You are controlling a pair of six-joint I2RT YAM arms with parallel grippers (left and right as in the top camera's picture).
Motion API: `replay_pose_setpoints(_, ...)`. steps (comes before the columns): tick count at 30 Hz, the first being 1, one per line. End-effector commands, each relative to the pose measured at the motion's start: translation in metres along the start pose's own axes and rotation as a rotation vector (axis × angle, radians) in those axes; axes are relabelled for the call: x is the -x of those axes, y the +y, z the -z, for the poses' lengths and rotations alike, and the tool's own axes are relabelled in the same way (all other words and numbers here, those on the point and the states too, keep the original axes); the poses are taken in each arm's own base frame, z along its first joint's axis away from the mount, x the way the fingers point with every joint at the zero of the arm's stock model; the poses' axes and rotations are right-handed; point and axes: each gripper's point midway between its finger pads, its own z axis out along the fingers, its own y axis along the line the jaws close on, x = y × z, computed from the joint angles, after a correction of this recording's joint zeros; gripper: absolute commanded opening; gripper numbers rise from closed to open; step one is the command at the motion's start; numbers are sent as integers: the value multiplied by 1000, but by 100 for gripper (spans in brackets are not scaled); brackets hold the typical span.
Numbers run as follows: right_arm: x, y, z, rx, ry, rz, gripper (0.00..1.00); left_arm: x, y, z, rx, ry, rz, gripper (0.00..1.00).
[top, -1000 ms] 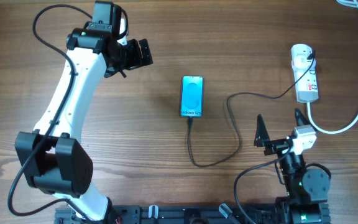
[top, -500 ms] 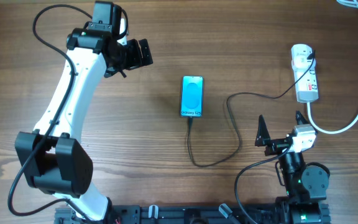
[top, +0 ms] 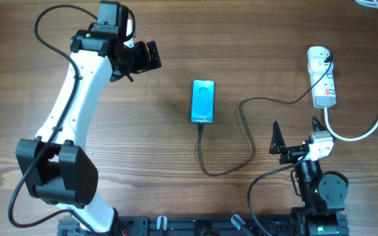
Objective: Plug charger to phone and switch on socket
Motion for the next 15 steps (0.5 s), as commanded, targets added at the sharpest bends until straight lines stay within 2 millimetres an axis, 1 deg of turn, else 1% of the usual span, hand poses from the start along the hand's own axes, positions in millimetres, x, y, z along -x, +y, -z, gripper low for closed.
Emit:
replay_pose_setpoints(1, 3, -4, 1, -21, -15, 10, 100, 0, 3, -4, 7, 6, 2, 100)
replay_pose_setpoints(6, 3, -4, 1, -21, -15, 9, 100, 1, 5, -4, 17, 2, -2, 100)
replay_pose_setpoints(9, 3, -4, 1, -21, -15, 10, 100, 4, 16, 0, 83, -26, -2, 100)
replay_pose_setpoints(11, 3, -4, 1, -21, -15, 9, 100, -4, 18, 12, 95, -10, 2, 100)
replay_pose_setpoints(13, 3, -4, 1, -21, -15, 9, 100, -13, 15, 25, 87, -7, -5, 100)
replay_pose_setpoints(15, 3, -4, 1, -21, -15, 9, 100, -17, 9, 34, 56, -66, -27, 100)
